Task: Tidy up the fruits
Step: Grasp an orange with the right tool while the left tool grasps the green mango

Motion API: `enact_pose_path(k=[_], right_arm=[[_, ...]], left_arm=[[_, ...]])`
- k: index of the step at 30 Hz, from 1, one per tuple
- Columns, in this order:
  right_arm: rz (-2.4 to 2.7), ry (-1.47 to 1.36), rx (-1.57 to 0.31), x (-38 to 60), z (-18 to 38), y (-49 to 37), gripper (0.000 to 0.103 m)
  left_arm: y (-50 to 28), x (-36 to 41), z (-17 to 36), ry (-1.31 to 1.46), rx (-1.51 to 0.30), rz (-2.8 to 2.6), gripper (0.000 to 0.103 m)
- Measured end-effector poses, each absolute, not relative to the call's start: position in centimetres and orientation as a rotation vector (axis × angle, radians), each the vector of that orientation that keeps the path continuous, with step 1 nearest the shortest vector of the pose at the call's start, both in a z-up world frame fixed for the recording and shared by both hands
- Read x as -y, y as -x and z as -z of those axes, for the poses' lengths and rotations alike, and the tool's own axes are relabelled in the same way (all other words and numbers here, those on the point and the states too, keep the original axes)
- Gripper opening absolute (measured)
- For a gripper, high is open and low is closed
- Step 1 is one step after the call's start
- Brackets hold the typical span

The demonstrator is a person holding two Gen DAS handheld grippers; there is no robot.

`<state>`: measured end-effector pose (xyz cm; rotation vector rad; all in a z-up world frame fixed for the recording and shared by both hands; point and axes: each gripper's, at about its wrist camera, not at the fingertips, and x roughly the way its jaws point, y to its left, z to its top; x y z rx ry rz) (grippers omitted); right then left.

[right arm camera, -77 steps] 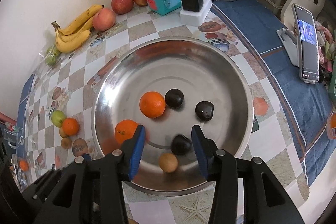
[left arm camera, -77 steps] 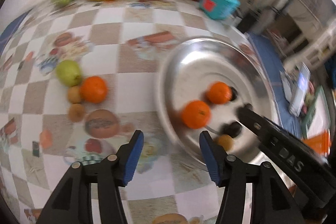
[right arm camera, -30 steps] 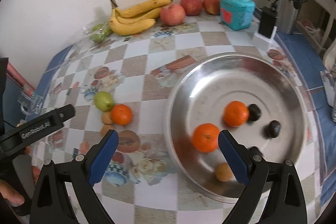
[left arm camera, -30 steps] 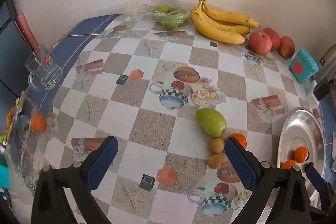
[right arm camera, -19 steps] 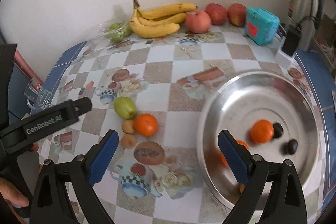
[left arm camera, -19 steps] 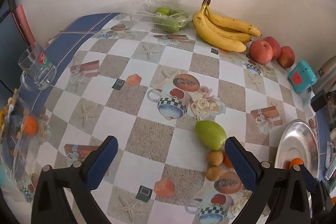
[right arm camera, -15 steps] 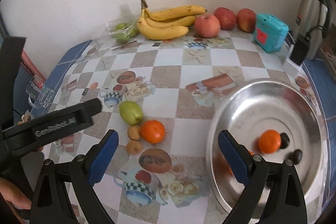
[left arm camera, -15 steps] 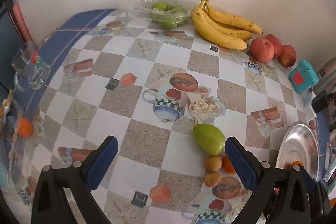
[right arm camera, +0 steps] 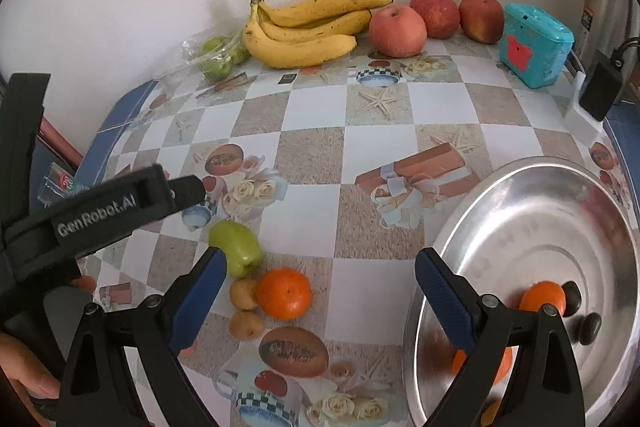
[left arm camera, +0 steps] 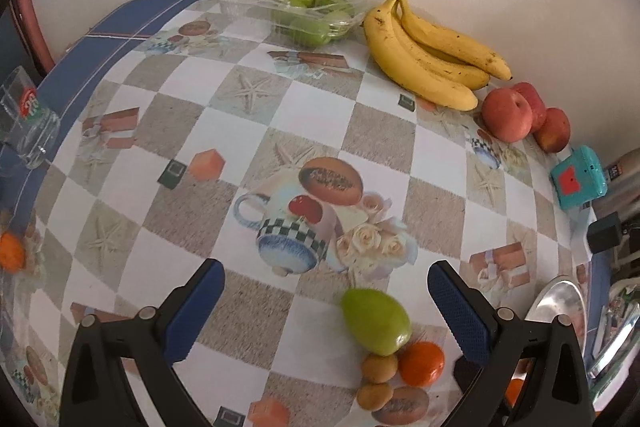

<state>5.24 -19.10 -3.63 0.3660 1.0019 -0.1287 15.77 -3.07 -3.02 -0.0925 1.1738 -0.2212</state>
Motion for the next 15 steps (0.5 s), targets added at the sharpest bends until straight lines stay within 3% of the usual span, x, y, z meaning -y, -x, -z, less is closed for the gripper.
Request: enact_pose_path(k=[7,11,15], right_arm=[[0.109,-0.347,-1.044,18.5,4.8,-5.9,0.082],[0.104,-0.353,-1.069,18.2,5.6,-5.7,0.072],[0.096,-0.378,-1.104,18.1,6.7,-5.6,0.069]], left_arm=[[-15.3,3.6,4.3,0.108,-1.209,0.261,0.101],[-14.9,4.2,5.5,0.129,-1.263,0.295,0.093],[-14.5,4.5,6.1,0.146,-1.301,0.317,0.086]])
